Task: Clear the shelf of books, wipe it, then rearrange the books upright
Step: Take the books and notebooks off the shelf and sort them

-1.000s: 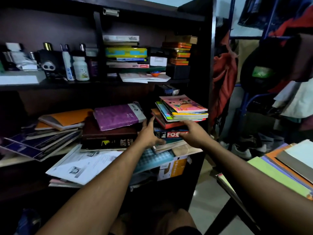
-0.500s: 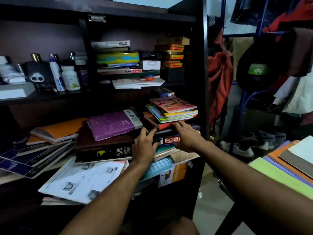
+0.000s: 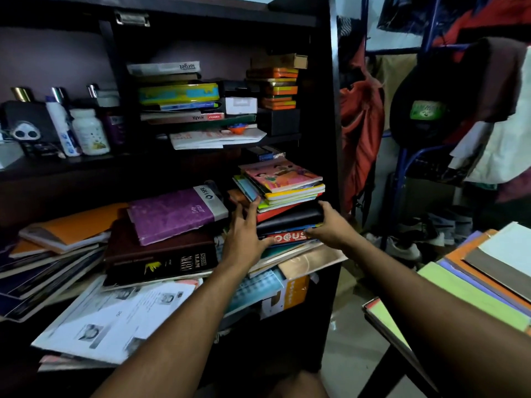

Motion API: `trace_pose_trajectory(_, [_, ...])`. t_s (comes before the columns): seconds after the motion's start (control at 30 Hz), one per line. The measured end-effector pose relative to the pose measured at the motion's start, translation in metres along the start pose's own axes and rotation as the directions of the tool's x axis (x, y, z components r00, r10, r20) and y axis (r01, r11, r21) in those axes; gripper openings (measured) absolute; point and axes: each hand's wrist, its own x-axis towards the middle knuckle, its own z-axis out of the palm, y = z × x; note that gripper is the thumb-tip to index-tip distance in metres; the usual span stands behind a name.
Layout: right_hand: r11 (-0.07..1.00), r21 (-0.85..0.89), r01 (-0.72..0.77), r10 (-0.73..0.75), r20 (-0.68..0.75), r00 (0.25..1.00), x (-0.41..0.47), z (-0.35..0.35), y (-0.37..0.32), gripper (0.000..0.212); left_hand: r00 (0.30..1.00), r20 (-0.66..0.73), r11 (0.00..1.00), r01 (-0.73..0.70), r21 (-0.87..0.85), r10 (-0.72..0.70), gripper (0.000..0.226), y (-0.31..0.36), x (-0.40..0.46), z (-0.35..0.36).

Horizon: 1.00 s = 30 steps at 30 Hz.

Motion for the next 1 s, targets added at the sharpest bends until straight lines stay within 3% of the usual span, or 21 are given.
trace_pose_trajectory(0.1, [0.995, 0.1, -0.02, 0.015, 0.052, 0.999, 0.004, 0.008, 0.009, 0.11, 0.999, -0.029, 0.998, -0.041, -0.049, 0.039, 0.105, -0.012, 0.0, 0.004])
trace_pose_trajectory(0.17, [0.968, 0.25, -0.036, 0.032, 0.021, 0.999, 0.006, 0.011, 0.013, 0.106, 0.999, -0.027, 0.997, -0.043, -0.057, 0.041, 0.109, -0.014, -0.001, 0.007])
trace_pose_trajectory(0.33, [0.867, 0.497, -0.04, 0.122, -0.133, 0.984, 0.005, 0.011, -0.005, 0.076, 0.994, -0.094, 0.981, -0.069, -0.18, 0.053, 0.11, -0.024, -0.009, 0.01])
trace_pose_trajectory(0.47, [0.782, 0.616, 0.096, 0.074, -0.245, 0.967, 0.005, 0.0, -0.037, 0.036, 0.984, -0.151, 0.927, 0.026, -0.375, -0.088, 0.135, -0.038, -0.016, 0.007])
trace_pose_trajectory(0.5, [0.776, 0.619, 0.123, 0.064, -0.271, 0.96, 0.008, -0.004, -0.043, 0.03, 0.981, -0.14, 0.915, 0.068, -0.398, -0.134, 0.142, -0.039, -0.015, 0.006])
trace_pose_trajectory(0.57, [0.809, 0.577, 0.113, 0.054, -0.265, 0.963, 0.014, -0.014, -0.054, 0.04, 0.976, -0.097, 0.905, 0.14, -0.402, -0.194, 0.147, -0.038, -0.015, 0.005])
trace_pose_trajectory(0.7, [0.906, 0.413, -0.088, 0.102, -0.013, 0.995, 0.021, -0.025, -0.053, 0.076, 0.985, -0.071, 0.926, 0.124, -0.357, -0.159, 0.147, -0.036, -0.017, 0.007])
trace_pose_trajectory(0.8, [0.925, 0.329, -0.188, 0.171, 0.082, 0.982, 0.018, -0.026, -0.041, 0.071, 0.989, -0.061, 0.94, 0.109, -0.322, -0.135, 0.152, -0.035, -0.018, 0.009])
trace_pose_trajectory(0.93, [0.952, 0.285, -0.11, 0.126, -0.04, 0.991, 0.015, -0.017, -0.035, 0.058, 0.984, -0.171, 0.959, -0.087, -0.269, 0.042, 0.144, -0.039, -0.019, 0.012])
trace_pose_trajectory(1.0, [0.968, 0.231, -0.095, 0.122, -0.104, 0.987, 0.009, -0.008, -0.034, 0.059, 0.981, -0.184, 0.962, -0.104, -0.253, 0.058, 0.138, -0.039, -0.02, 0.012])
